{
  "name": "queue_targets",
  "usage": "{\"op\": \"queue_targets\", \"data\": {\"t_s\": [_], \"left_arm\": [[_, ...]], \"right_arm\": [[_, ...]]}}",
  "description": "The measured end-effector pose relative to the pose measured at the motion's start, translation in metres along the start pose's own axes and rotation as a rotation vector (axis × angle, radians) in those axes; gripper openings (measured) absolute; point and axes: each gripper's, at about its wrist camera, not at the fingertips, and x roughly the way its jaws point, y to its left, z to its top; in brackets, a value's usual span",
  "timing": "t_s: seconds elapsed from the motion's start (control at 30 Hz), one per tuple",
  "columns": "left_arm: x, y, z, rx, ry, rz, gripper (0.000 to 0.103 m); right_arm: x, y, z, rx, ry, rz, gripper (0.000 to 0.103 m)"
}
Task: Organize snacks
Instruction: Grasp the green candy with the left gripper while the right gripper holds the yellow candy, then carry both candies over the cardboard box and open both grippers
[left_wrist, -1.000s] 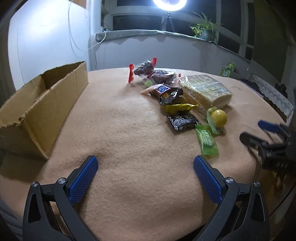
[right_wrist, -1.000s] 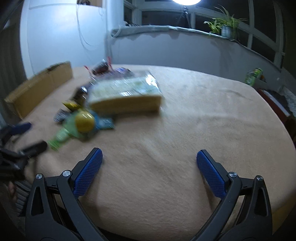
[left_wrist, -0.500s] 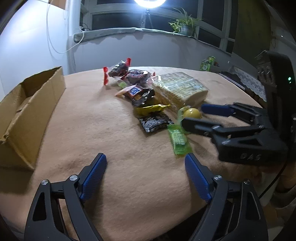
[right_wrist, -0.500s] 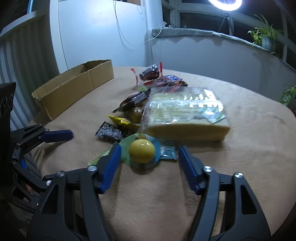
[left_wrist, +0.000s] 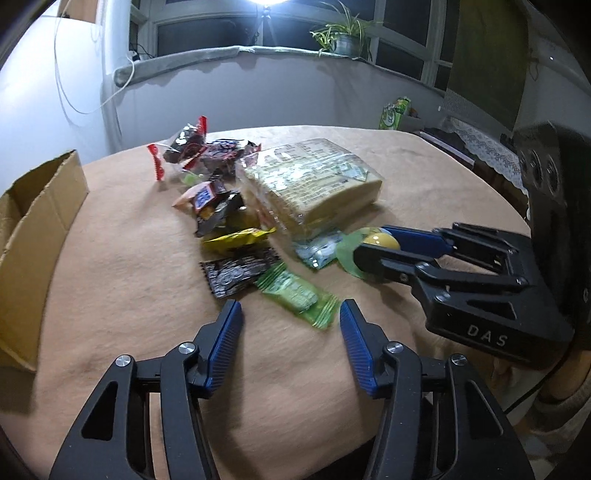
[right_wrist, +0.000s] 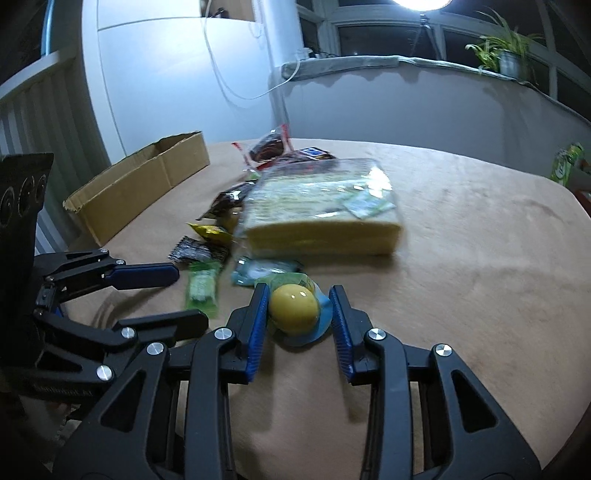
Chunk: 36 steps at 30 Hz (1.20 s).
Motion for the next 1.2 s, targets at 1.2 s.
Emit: {"op": "queue_targets", "data": {"t_s": [1.2], "left_arm": [[-0.060,0.035,0.003,-0.118,-0.151,0.038,0.020]], "right_arm": [[-0.033,0.027,0.028,-0.046,-0.091,-0.010,0.035]]}}
